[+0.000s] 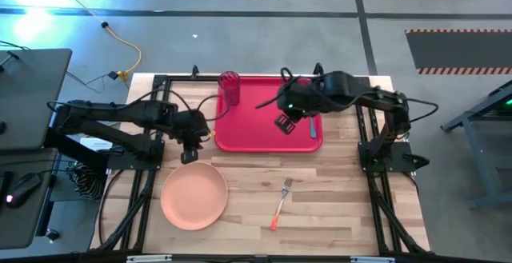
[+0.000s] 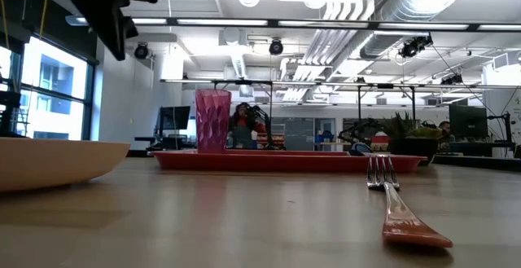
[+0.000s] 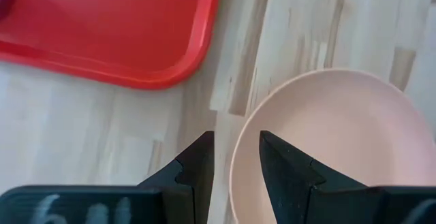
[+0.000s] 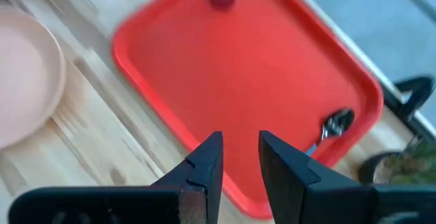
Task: Pick and place plate/cup/fork/spoon on tray
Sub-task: Put the orange plate on the red tray
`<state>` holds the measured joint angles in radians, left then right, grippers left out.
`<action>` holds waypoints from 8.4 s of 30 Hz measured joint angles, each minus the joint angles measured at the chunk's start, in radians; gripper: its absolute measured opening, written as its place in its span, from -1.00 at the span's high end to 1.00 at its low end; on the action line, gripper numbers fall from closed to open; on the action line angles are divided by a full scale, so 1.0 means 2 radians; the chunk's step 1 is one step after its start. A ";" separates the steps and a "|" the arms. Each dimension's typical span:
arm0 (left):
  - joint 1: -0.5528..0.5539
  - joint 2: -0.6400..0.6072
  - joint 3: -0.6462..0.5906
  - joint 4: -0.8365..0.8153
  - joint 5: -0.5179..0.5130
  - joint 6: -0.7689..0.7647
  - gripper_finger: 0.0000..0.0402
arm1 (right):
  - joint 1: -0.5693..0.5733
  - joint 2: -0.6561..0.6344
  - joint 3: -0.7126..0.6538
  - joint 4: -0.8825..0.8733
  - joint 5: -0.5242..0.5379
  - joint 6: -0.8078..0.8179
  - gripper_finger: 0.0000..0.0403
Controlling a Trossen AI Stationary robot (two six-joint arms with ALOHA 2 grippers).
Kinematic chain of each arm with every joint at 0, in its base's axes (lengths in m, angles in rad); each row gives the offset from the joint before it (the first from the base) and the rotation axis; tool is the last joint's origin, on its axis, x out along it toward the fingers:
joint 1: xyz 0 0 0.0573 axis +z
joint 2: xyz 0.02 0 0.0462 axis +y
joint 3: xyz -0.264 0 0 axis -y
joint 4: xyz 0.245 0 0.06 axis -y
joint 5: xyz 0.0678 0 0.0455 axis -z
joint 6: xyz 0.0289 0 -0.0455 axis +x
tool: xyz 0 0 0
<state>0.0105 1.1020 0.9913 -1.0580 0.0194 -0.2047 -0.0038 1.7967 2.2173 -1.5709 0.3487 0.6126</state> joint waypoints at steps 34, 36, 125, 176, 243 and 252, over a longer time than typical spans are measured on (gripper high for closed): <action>-0.045 -0.007 -0.186 0.114 0.011 -0.026 0.46 | 0.008 -0.036 0.053 0.007 0.059 -0.074 0.57; -0.045 -0.007 -0.189 0.114 0.011 -0.032 0.46 | 0.008 -0.036 0.053 0.004 0.057 -0.075 0.57; 0.042 0.196 -0.048 0.457 -0.158 -0.461 0.99 | 0.003 -0.036 0.053 0.017 0.057 -0.142 0.57; 0.163 0.307 0.045 0.323 -0.108 -0.472 1.00 | -0.028 -0.036 0.053 0.002 0.054 -0.203 0.57; 0.181 0.346 0.045 0.333 -0.053 -0.458 0.96 | -0.028 -0.036 0.053 0.000 0.043 -0.202 0.57; 0.181 0.346 0.045 0.333 -0.047 -0.458 0.96 | -0.028 -0.036 0.053 0.000 0.043 -0.202 0.57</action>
<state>0.3729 1.7943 1.0813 -0.3920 -0.0744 -1.1213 -0.0593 1.7248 2.3238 -1.5711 0.4350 0.2085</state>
